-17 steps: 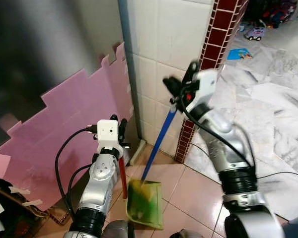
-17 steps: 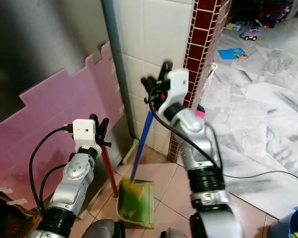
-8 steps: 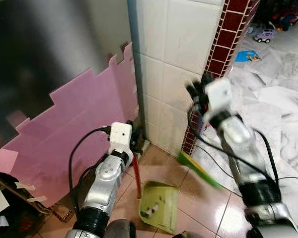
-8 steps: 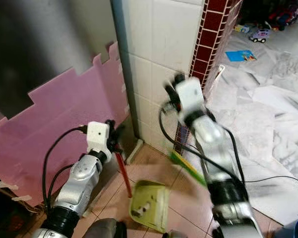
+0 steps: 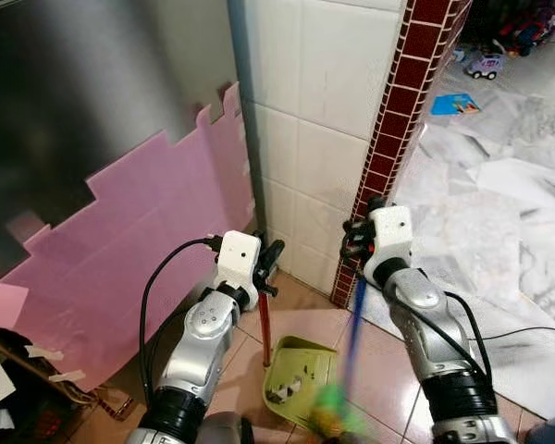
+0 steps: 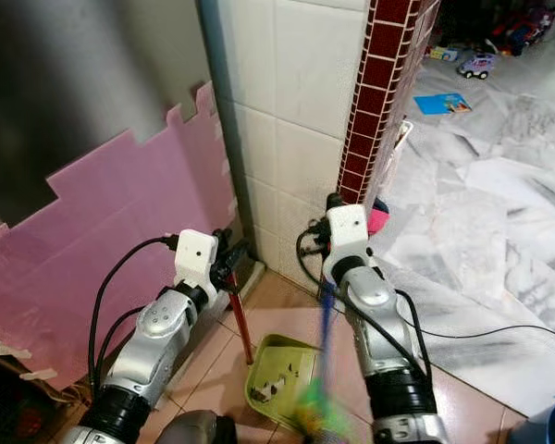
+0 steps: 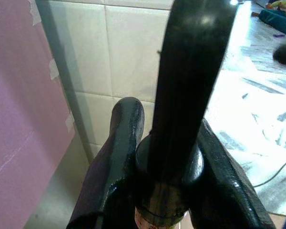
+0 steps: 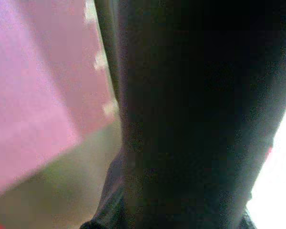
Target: Sweep floor
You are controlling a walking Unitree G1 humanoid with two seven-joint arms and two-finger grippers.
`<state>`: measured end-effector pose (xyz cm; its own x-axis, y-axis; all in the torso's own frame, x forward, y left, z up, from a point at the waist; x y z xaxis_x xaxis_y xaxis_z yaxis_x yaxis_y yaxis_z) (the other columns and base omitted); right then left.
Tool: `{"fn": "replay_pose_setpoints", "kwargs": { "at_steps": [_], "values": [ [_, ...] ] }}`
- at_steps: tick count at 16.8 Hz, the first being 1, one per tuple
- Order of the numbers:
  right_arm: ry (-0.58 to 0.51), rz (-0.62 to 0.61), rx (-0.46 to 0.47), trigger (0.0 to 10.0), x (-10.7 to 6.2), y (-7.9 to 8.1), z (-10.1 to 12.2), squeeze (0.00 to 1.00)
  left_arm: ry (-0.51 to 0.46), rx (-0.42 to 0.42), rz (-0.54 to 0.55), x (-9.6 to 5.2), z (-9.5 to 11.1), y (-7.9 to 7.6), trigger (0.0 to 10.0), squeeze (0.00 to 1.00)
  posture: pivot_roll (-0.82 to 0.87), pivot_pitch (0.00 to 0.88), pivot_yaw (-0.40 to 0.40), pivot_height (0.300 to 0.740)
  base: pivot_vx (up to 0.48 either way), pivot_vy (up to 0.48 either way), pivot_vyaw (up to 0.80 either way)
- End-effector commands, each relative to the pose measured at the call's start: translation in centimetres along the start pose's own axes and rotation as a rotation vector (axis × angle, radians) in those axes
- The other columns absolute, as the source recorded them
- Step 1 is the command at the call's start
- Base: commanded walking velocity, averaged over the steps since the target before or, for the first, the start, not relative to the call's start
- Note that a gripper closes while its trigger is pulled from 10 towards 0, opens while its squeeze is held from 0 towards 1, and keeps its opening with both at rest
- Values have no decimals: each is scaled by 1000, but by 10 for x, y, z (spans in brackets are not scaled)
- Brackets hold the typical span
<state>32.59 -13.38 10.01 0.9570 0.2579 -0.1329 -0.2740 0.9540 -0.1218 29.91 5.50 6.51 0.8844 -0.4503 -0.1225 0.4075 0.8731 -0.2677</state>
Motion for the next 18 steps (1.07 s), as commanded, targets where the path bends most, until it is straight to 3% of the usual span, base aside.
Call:
{"fn": "replay_pose_setpoints", "kwargs": {
  "at_steps": [1,3,5,8,11,13,18],
  "values": [
    [-155,36,56,10000,4,4,36,0,68,-67,-20,-2,-17,-10,10000,0,-27,0,58,740,0,0,0],
    [-200,21,-8,10000,3,0,45,0,75,-58,42,-1,-16,-5,10000,0,-28,0,56,740,0,0,0],
    [-190,-35,-107,10000,-2,-9,44,0,16,-50,98,-6,-4,6,10000,0,-27,0,56,740,0,0,0],
    [-143,-103,-49,10000,-13,-17,30,0,-24,-81,150,-17,2,18,10000,0,-25,0,53,740,0,0,0],
    [-124,-15,-43,10000,-20,-2,19,0,-11,-87,151,-18,1,20,10000,0,-31,0,56,740,0,0,0],
    [-125,-28,-75,10000,-19,-5,19,0,-17,-87,137,-16,5,18,10000,0,-40,0,67,740,0,0,0],
    [-145,-96,-93,10000,-15,-19,29,0,-35,-109,124,-18,14,18,10000,0,-45,0,69,740,0,0,-741]
  ]
}}
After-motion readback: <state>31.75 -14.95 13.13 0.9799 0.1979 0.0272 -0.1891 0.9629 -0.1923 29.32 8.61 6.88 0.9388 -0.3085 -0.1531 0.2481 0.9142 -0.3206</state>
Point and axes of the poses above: a point about 5 cm out from each wrist's last joint towards the gripper, its own x axis pointing out of the wrist towards the gripper, its own z axis along the axis of the wrist's last joint, y = z × x, the point moved 2 cm from there along x, pointing out of the wrist towards the gripper, and after that the axes turned 12 degrees about -x, right-handed, at the moved point
